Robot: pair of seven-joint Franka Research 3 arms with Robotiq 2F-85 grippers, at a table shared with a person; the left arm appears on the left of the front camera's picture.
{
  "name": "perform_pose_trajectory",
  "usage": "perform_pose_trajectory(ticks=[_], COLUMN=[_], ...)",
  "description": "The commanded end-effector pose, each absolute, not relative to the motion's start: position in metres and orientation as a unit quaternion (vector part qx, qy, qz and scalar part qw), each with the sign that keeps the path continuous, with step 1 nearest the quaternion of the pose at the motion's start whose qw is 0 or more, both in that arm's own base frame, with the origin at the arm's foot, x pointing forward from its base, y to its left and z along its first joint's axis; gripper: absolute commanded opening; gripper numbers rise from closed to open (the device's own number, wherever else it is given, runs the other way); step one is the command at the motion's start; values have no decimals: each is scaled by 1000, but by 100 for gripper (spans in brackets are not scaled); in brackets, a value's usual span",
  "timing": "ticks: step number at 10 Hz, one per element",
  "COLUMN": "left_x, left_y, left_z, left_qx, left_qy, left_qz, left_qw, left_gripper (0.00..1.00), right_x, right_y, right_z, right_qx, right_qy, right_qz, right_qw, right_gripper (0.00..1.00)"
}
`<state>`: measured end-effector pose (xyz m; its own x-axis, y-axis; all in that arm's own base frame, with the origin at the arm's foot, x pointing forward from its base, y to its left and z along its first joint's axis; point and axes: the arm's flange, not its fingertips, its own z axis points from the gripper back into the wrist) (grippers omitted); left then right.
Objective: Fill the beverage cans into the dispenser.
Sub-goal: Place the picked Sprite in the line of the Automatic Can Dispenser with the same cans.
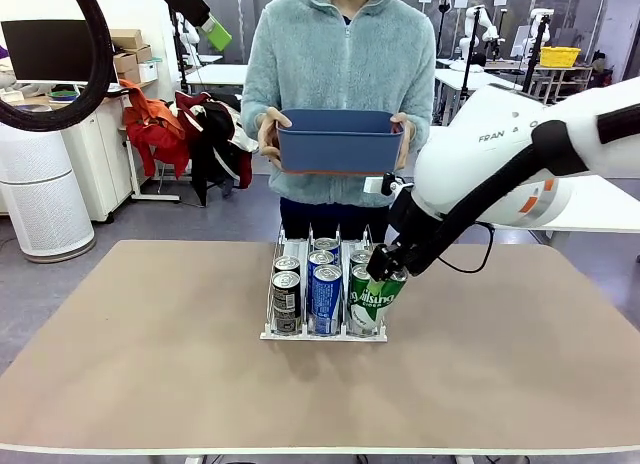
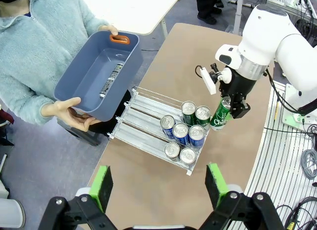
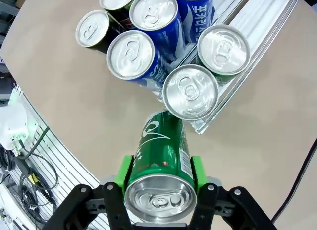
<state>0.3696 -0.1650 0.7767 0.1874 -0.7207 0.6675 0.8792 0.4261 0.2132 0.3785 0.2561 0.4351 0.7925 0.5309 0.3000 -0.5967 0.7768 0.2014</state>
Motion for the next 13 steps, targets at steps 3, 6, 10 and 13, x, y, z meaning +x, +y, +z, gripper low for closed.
perform_pose_trajectory(ticks=[3, 6, 10, 13], left_x=[370, 370, 370, 370], left_y=[-163, -163, -163, -163], left_z=[775, 775, 775, 775], left_qx=[-119, -119, -119, -119], left_qy=[-368, -368, -368, -368], left_qz=[-526, -526, -526, -526], left_qw=[757, 757, 757, 757], left_gripper=[100, 100, 100, 100], right_x=[413, 430, 447, 451], right_y=[257, 263, 271, 280], right_z=[434, 434, 431, 417], right_qx=[101, 101, 106, 79], right_qy=[-135, -140, -135, -123], right_qz=[325, 322, 322, 340], right_qw=[931, 931, 931, 929], right_gripper=[58, 58, 58, 58])
